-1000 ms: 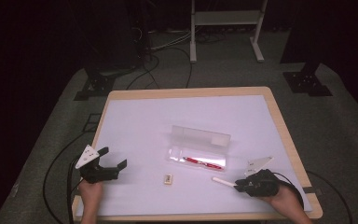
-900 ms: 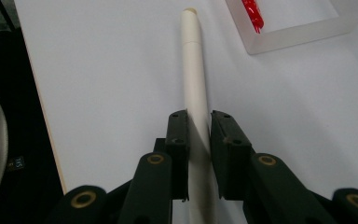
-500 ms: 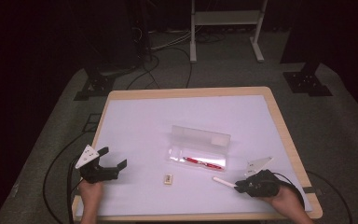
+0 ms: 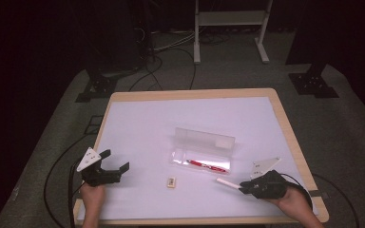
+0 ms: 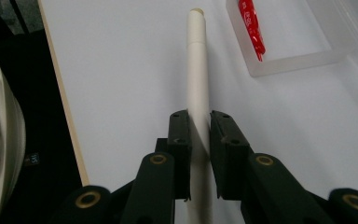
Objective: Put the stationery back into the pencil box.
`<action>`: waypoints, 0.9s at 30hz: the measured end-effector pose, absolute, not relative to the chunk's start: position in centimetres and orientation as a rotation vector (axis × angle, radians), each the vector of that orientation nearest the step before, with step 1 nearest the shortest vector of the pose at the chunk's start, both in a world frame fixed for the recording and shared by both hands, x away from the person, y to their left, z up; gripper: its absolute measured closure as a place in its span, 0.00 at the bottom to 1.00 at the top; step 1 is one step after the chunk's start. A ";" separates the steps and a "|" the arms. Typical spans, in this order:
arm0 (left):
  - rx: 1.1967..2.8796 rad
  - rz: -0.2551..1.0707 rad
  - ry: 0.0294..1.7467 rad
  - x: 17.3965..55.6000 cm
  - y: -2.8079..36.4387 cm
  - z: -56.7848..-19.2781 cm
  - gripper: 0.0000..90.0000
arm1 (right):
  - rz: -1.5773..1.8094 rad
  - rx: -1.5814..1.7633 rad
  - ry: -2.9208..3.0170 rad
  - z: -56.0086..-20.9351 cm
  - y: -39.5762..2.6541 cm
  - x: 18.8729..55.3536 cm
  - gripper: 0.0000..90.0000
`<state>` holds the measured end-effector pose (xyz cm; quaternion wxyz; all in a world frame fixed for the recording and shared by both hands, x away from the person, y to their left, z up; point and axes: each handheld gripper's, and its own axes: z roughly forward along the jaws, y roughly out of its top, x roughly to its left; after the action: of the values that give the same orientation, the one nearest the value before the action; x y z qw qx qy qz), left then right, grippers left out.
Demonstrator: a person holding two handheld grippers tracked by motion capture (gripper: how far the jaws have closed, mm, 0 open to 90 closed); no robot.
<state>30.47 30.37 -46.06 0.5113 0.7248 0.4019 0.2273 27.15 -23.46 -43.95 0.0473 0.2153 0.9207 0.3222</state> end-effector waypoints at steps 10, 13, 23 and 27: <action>1.744 0.544 0.966 30.5 30.4 -46.1 0.00 | 0.989 0.638 2.784 -42.3 -23.4 27.7 0.87; 1.744 0.546 0.962 30.5 30.4 -46.1 0.00 | 0.988 0.629 2.780 -42.0 -23.4 27.9 0.87; 1.744 0.546 0.962 30.5 30.4 -46.1 0.00 | 0.996 0.585 2.764 -40.3 -22.5 29.2 0.87; 1.741 0.543 0.967 30.5 30.4 -46.1 0.00 | 1.000 0.576 2.759 -39.9 -22.2 29.6 0.87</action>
<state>30.47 30.42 -46.06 0.5131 0.7239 0.4021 0.2258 29.63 -22.23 -39.85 0.0756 0.1921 0.9199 0.3335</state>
